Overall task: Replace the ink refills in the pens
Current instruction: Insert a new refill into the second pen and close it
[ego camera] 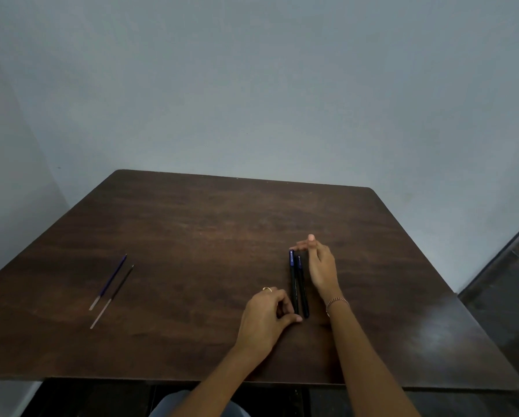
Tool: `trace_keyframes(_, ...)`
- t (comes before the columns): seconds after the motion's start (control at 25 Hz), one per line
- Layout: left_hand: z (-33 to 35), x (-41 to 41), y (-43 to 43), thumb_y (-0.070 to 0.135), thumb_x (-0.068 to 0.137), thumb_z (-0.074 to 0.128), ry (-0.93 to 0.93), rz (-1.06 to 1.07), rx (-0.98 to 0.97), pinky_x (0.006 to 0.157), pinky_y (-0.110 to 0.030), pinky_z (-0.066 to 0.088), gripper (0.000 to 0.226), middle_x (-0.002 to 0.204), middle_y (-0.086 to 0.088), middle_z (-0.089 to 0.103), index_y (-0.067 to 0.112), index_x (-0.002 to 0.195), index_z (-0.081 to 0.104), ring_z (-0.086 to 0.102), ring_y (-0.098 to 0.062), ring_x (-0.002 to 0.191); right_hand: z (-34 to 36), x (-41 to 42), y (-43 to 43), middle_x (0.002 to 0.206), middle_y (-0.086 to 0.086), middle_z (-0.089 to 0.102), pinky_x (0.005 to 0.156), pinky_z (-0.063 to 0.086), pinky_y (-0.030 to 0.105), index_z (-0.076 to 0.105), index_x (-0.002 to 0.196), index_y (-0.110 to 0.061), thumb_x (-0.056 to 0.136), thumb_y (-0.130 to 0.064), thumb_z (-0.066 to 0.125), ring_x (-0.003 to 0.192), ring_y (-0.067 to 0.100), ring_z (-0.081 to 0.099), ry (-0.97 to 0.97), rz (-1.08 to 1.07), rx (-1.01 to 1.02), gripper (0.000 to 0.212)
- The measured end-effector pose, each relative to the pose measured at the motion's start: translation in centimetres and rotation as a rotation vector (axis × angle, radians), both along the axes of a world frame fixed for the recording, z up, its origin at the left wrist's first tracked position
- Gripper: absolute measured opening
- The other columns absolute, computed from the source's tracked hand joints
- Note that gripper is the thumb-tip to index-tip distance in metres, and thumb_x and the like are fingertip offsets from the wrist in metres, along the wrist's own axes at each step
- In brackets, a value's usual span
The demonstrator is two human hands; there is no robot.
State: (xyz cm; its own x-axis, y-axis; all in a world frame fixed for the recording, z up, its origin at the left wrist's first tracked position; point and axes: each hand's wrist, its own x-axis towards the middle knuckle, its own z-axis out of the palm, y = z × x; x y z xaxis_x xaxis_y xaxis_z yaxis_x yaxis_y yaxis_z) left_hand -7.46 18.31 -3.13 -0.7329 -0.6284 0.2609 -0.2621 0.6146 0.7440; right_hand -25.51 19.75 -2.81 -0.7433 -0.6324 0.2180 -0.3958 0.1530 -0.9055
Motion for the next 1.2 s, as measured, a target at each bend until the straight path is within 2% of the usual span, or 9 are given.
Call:
trace_keyframes(0.12, 0.03, -0.06, 0.01, 0.033, 0.065, 0.082, -0.002, -0.017, -0.008, 0.059, -0.015, 0.039, 0.027, 0.069, 0.012, 0.057, 0.025, 0.065, 0.056, 0.049, -0.001, 0.066, -0.08, -0.08, -0.13, 0.092, -0.014, 0.065, 0.102, 0.038, 0.04, 0.066, 0.069, -0.034, 0.1, -0.048, 0.029, 0.111, 0.019, 0.054, 0.005, -0.018, 0.005, 0.05)
trace_keyframes(0.32, 0.04, -0.17, -0.07, 0.046, 0.064, 0.079, -0.037, -0.019, -0.047, 0.057, -0.009, 0.035, 0.029, 0.067, 0.017, 0.053, 0.034, 0.063, 0.052, 0.05, 0.003, 0.073, -0.24, -0.25, -0.25, 0.088, -0.006, 0.069, 0.102, 0.04, 0.042, 0.064, 0.067, -0.029, 0.1, -0.045, 0.031, 0.108, 0.02, 0.056, 0.019, -0.034, 0.025, 0.05)
trace_keyframes(0.48, 0.04, -0.24, -0.13, 0.05, 0.066, 0.076, -0.064, -0.019, -0.067, 0.058, -0.009, 0.035, 0.027, 0.07, 0.016, 0.055, 0.032, 0.064, 0.055, 0.051, 0.002, 0.075, -0.17, -0.24, -0.27, 0.086, -0.01, 0.066, 0.1, 0.041, 0.041, 0.064, 0.07, -0.025, 0.102, -0.041, 0.031, 0.104, 0.02, 0.057, 0.057, -0.03, 0.056, 0.049)
trace_keyframes(0.8, 0.32, -0.34, -0.21, 0.047, 0.071, 0.073, -0.091, -0.04, -0.129, 0.058, -0.007, 0.031, 0.025, 0.073, 0.018, 0.05, 0.032, 0.068, 0.054, 0.045, 0.004, 0.072, -0.18, -0.37, -0.51, 0.09, -0.008, 0.067, 0.099, 0.042, 0.043, 0.065, 0.068, -0.029, 0.102, -0.038, 0.031, 0.107, 0.021, 0.056, 0.096, -0.034, 0.088, 0.048)
trace_keyframes(0.96, 0.23, -0.26, -0.34, 0.042, 0.072, 0.075, -0.068, -0.055, -0.095, 0.059, -0.007, 0.033, 0.023, 0.073, 0.017, 0.051, 0.031, 0.068, 0.054, 0.048, 0.003, 0.074, -0.23, -0.48, -0.56, 0.099, -0.003, 0.066, 0.101, 0.04, 0.042, 0.066, 0.071, -0.031, 0.102, -0.041, 0.03, 0.109, 0.019, 0.055, 0.104, -0.026, 0.12, 0.049)
trace_keyframes(1.2, 0.05, -0.22, -0.56, 0.037, 0.07, 0.078, -0.034, -0.072, -0.045, 0.062, -0.01, 0.039, 0.021, 0.075, 0.014, 0.056, 0.027, 0.07, 0.06, 0.051, -0.001, 0.073, -0.2, -0.45, -0.53, 0.099, -0.006, 0.064, 0.101, 0.039, 0.038, 0.067, 0.074, -0.032, 0.102, -0.039, 0.031, 0.111, 0.018, 0.053, 0.112, -0.024, 0.116, 0.047)
